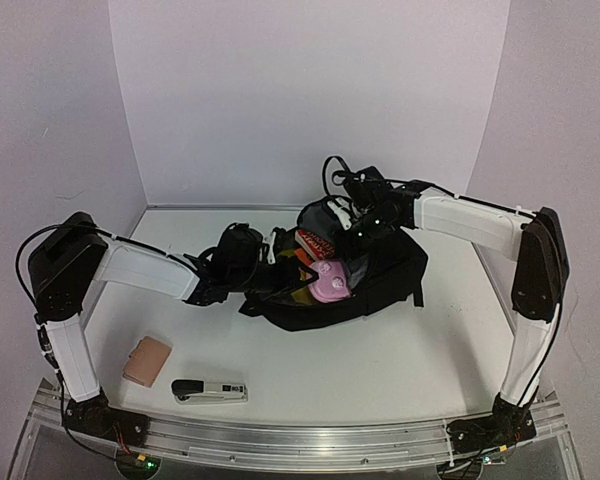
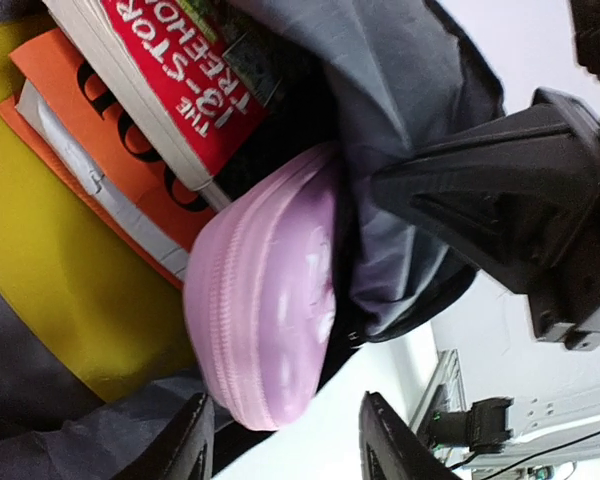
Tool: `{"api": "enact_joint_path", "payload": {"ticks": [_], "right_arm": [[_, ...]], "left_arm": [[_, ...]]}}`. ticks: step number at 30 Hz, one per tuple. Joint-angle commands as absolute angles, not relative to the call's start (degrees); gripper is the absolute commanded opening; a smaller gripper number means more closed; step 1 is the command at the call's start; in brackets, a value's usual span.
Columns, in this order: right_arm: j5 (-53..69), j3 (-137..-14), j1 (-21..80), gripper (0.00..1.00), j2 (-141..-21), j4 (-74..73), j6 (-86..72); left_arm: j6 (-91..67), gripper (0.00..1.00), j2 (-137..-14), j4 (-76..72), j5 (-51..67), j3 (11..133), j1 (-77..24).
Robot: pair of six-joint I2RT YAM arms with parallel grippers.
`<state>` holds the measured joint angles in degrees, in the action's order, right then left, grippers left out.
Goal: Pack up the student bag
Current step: Place the stationery in the student bag.
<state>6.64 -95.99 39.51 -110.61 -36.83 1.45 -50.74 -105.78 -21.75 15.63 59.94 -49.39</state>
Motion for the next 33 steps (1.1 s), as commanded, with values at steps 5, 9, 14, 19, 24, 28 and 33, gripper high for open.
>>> {"api": "enact_joint_path", "payload": {"ticks": [5,9,14,19,24,28,33], "right_arm": [[10.5,-95.4,40.1,0.0,-104.7,-34.9,1.3],[10.7,-94.5,40.1,0.0,-103.6,-35.3,1.7],[10.0,-91.8,40.0,0.0,-102.2,-35.5,2.8],[9.4,-89.4,38.1,0.0,-100.4,-36.4,4.1],[9.0,-85.1,34.4,0.0,-96.5,-37.9,7.3],[6.9,-81.7,32.5,0.0,-93.2,-39.2,12.2],[2.6,-79.7,30.3,0.0,-91.7,-40.0,18.2]], "left_arm": [[-48.7,0.42,-110.4,-19.6,17.4,65.0,-49.3],[-49.4,0.33,-114.4,-23.4,20.2,67.6,-49.5],[-49.2,0.19,-121.4,-23.7,22.4,76.8,-50.8],[-48.9,0.16,-128.3,-20.7,25.6,87.2,-51.0],[-46.3,0.38,-125.8,-16.9,23.9,87.9,-51.9],[-44.5,0.57,-118.3,-13.9,20.9,82.0,-51.9],[-44.0,0.66,-108.8,-8.2,13.2,74.4,-51.3]]}}
